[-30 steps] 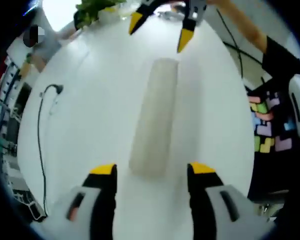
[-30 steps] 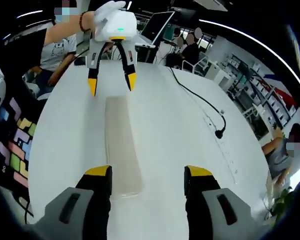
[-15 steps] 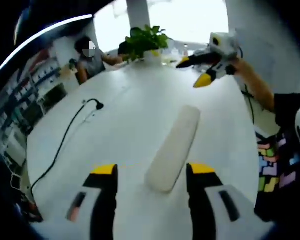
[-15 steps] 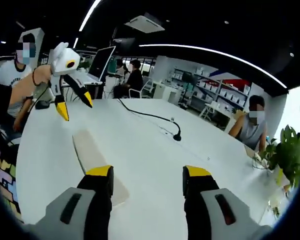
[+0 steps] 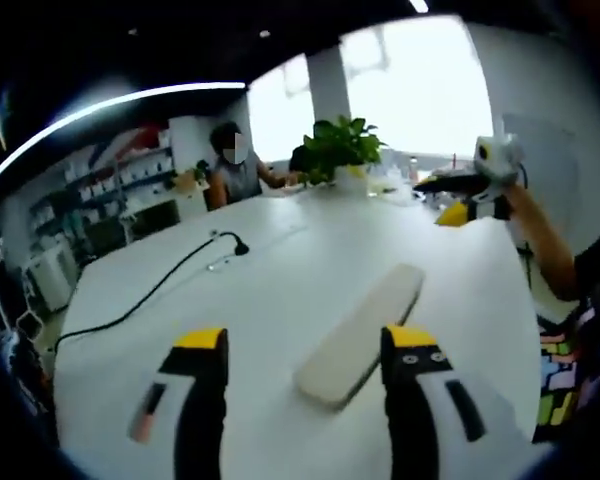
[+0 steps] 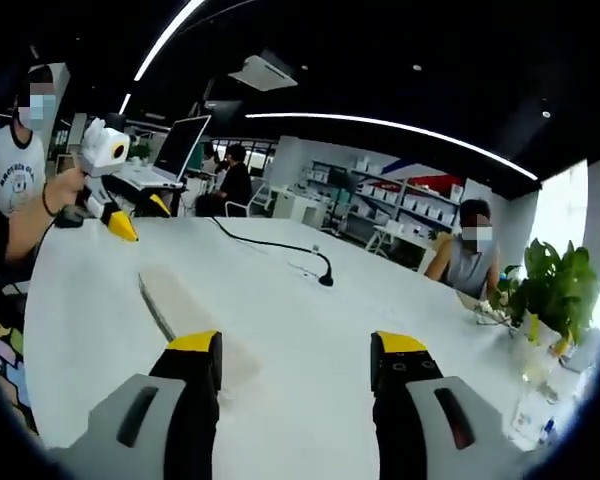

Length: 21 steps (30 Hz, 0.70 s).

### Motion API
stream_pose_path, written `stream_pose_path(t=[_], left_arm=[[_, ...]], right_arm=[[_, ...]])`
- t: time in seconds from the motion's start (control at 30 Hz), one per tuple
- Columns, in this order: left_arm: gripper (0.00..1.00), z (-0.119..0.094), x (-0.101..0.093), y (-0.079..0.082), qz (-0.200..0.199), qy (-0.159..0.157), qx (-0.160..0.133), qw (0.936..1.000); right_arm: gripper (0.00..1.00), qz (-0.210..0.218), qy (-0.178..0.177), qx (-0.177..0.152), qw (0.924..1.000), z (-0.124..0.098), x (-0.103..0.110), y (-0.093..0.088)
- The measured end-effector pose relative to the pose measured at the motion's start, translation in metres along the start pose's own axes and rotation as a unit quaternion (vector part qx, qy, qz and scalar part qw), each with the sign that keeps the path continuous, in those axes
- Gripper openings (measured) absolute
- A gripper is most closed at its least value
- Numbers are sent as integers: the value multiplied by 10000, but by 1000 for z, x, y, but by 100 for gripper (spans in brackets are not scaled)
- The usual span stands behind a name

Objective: Arrange the utensils inside the cutlery case until each visible utensil rests in its matching compartment.

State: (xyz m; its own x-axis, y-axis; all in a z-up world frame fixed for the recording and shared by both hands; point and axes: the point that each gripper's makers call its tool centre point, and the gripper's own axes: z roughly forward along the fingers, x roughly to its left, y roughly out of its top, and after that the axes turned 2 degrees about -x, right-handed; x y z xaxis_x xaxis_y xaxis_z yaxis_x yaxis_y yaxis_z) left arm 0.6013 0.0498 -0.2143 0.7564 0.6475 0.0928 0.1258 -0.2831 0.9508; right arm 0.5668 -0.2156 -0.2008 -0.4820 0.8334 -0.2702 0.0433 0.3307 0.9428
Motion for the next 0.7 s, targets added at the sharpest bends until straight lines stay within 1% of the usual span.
stream_pose_path(t=[0.03,0.07,0.17,0.27,0.3,0.33,0.37,0.4,0.43,0.47,0.5,0.57,0.6,0.63,0.67,0.7], left_arm=[[65,-4,0,-1,3,90,-70,9999],[65,-5,0,-1,-50,100,-118,9999],[66,-15,-6,3,-322,36,-406,9987],[67,-27,-9,4,-298,121,-622,9975],[67,-31,-9,3,-302,170,-635,9974],[67,-35,-8,2,-306,248,-618,9973],[67,-39,-4,-3,-241,449,-481,9975],[68,-43,-1,-3,-167,582,-460,9971],[70,-46,-2,-3,-134,641,-513,9965],[74,-50,-3,-2,-129,653,-544,9963],[77,-55,-4,-3,-112,660,-561,9962],[81,-62,-4,-1,-176,714,-667,9951],[81,-66,-2,4,-249,797,-853,9929],[81,-72,2,8,-201,938,-979,9906],[82,-77,7,8,-102,1149,-907,9892],[84,-83,10,10,43,1272,-891,9879]], right_arm=[[62,137,-79,-85,9998,-3,-1,1],[63,297,-177,-113,9993,-7,-2,0],[67,415,-376,-116,9984,-17,-4,-6],[66,558,-484,-257,9969,-25,-2,-6],[65,626,-507,-293,9963,-27,-2,-6],[65,741,-563,-355,9950,-29,-2,-5],[65,891,-630,-414,9932,-32,-3,-4],[65,883,-645,-426,9931,-34,-2,-4],[68,907,-734,-428,9922,-37,-3,-4],[75,868,-938,-451,9908,-41,-8,-5],[80,801,-1050,-429,9903,-44,-9,-5],[81,808,-1076,-392,9901,-49,-8,-7],[81,859,-1076,-432,9895,-54,-8,-6],[81,929,-1096,-485,9884,-57,-8,-6],[81,978,-1120,-464,9878,-60,-9,-6],[81,956,-1094,-437,9884,-62,-7,-7]])
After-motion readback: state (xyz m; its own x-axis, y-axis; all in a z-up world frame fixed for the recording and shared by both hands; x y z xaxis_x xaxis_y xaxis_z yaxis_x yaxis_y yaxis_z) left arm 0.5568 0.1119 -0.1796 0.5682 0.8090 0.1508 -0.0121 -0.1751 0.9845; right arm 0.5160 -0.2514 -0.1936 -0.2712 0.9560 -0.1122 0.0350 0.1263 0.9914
